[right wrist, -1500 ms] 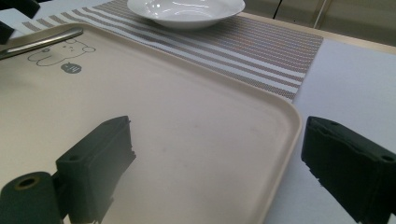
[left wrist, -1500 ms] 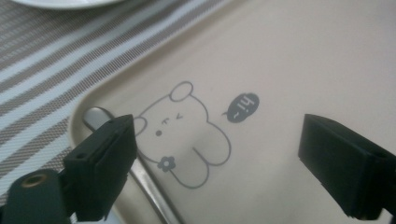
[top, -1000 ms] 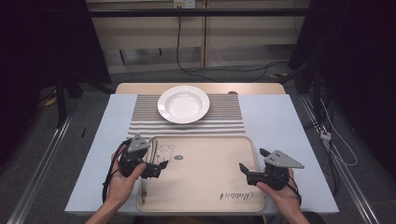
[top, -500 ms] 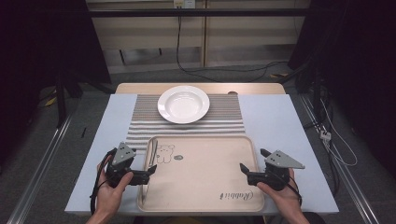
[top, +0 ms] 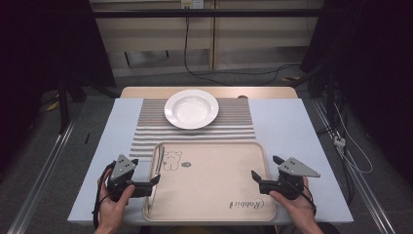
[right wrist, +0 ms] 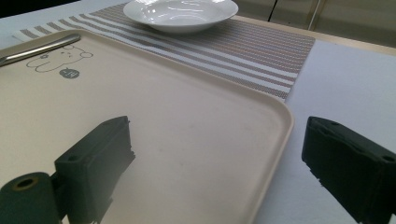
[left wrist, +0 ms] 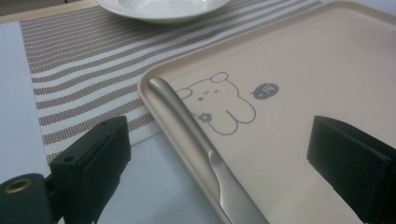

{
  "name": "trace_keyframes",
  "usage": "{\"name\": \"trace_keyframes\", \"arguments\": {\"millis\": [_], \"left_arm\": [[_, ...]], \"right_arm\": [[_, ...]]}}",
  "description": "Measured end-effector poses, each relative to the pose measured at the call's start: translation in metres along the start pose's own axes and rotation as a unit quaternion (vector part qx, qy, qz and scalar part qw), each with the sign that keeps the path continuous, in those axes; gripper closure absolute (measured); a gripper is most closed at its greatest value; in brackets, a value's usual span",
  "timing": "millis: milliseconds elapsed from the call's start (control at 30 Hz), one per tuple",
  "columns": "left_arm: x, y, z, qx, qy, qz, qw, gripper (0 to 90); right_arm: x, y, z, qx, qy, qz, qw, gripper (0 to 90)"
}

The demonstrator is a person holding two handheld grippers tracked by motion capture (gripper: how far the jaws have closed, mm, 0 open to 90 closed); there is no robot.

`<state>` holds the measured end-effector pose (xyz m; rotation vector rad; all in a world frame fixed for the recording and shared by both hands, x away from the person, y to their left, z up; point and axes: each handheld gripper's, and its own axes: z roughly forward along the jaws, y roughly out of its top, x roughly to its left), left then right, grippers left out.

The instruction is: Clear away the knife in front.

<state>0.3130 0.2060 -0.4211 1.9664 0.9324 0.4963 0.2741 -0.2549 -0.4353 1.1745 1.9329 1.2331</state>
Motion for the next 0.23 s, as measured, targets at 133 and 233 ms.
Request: {"name": "trace_keyframes", "arguments": {"millis": [133, 233], "left_arm": [[0.0011, -0.0015, 0.0004, 0.002, 0.006, -0.002, 1.0, 6.0], [0.0017, -0.0022, 0.002, 0.009, 0.011, -0.01, 0.9998, 6.2]], "right_arm": [[-0.0004, -0.0002, -0.0002, 0.0, -0.002, 0.001, 1.0, 9.2], [-0.0003, 0.0, 0.0007, 0.001, -0.003, 0.001, 1.0, 9.2]]}}
